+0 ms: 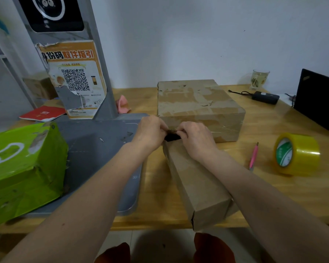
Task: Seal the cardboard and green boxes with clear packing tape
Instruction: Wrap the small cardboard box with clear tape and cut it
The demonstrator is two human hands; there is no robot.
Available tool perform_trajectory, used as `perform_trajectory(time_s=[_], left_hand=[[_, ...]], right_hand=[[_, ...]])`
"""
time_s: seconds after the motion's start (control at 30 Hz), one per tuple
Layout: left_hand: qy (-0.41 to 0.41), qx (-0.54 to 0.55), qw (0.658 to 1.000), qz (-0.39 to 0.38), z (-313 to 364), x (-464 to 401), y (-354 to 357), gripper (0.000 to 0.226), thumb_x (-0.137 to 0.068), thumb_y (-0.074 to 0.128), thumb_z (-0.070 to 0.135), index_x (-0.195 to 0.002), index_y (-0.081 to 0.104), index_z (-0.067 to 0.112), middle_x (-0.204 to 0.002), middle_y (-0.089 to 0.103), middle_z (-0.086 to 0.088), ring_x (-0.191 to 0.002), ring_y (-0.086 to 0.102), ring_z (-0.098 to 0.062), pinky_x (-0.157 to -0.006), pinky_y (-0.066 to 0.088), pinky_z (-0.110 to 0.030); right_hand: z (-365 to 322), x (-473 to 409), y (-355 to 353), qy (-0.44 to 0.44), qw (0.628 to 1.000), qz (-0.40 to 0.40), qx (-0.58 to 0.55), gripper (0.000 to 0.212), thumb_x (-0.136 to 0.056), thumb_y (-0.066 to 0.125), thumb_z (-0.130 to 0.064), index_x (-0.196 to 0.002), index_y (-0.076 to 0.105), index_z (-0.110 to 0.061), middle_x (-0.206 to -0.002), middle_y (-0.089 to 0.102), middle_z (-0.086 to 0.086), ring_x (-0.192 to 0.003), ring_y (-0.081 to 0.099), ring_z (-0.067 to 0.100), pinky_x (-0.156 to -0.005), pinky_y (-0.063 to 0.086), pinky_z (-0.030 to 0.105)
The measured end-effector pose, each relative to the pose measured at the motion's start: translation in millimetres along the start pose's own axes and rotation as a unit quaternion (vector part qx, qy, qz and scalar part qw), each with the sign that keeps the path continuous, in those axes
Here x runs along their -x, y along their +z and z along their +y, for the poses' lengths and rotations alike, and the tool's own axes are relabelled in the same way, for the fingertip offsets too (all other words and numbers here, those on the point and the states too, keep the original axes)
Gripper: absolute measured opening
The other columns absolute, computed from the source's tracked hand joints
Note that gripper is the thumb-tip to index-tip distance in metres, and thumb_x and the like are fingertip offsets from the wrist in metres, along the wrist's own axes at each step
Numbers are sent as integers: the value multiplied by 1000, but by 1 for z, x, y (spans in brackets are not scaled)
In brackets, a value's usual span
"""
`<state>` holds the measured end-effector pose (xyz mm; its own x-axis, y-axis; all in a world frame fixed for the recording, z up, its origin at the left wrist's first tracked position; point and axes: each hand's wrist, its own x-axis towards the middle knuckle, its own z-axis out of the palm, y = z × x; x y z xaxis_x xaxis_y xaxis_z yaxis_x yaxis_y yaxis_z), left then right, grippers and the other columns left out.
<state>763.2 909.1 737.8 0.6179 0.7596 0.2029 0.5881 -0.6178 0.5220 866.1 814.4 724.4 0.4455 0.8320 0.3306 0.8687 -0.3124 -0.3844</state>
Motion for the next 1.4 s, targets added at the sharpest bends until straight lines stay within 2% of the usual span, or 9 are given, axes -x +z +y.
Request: perform_trajectory(time_s=[0.1,0.23,0.37,0.47,0.57,0.83,1.1,1.23,1.4], left_hand=[[-42,135,989,32,-12,6,4,26,-93,61,3,-115,67,14,-91,72,-6,-78,70,-18,-80,59,-35],[-19,140,978,154,-19,20,11,16,-90,67,13,-82,64,27,-75,60,14,-71,58,-2,-67,49,-15],[78,66,994,48,-18,29,20,5,-90,68,30,-89,73,29,-79,55,13,-74,52,-7,-66,41,-21],[26,21,996,-81,-16,20,13,28,-92,59,49,-105,74,29,-77,55,11,-77,52,-9,-63,39,-27],[-72,155,965,-199,-13,12,0,16,-93,64,34,-97,73,21,-93,62,7,-88,55,-11,-65,45,-23],[-257,442,850,-123,-12,13,17,9,-83,72,0,-79,69,8,-51,55,3,-47,37,-6,-39,31,-14],[-180,112,965,-152,19,11,2,29,-92,66,35,-81,60,8,-57,39,-3,-45,34,-17,-41,28,-24],[-188,143,964,-123,19,3,11,28,-87,72,31,-85,65,4,-66,53,-5,-53,45,-18,-48,36,-28],[-158,195,966,-58,14,7,22,15,-85,75,23,-70,74,23,-94,72,-3,-94,63,-19,-88,53,-38]], right_hand=[[0,-1,0,-1,1000,-1,-4,21,-100,49,-21,-107,69,-16,-103,68,5,-95,62,24,-84,51,43],[0,-1,1,1,1000,-3,-7,22,-100,49,-21,-109,68,-16,-105,68,4,-97,62,23,-87,50,41],[1,-2,1,7,1000,-8,-15,21,-99,49,-21,-107,68,-16,-104,69,7,-99,61,27,-87,49,44],[1,-2,-1,9,1000,-10,-17,21,-99,49,-21,-106,68,-15,-105,68,7,-99,60,26,-86,48,43],[0,-2,0,6,1000,-10,-14,21,-100,49,-21,-107,67,-16,-105,67,5,-98,60,24,-86,49,43],[2,-1,1,3,999,-7,-31,21,-100,49,-20,-109,68,-15,-106,67,3,-98,60,20,-88,50,40],[4,-5,6,6,999,4,-44,21,-98,52,-19,-106,71,-14,-106,69,3,-100,60,20,-88,49,38],[8,-6,6,23,997,11,-73,19,-96,56,-20,-100,74,-13,-103,70,3,-98,61,20,-87,50,38],[11,-7,6,30,996,9,-89,20,-96,56,-19,-93,74,-11,-98,70,3,-94,61,20,-85,49,36]])
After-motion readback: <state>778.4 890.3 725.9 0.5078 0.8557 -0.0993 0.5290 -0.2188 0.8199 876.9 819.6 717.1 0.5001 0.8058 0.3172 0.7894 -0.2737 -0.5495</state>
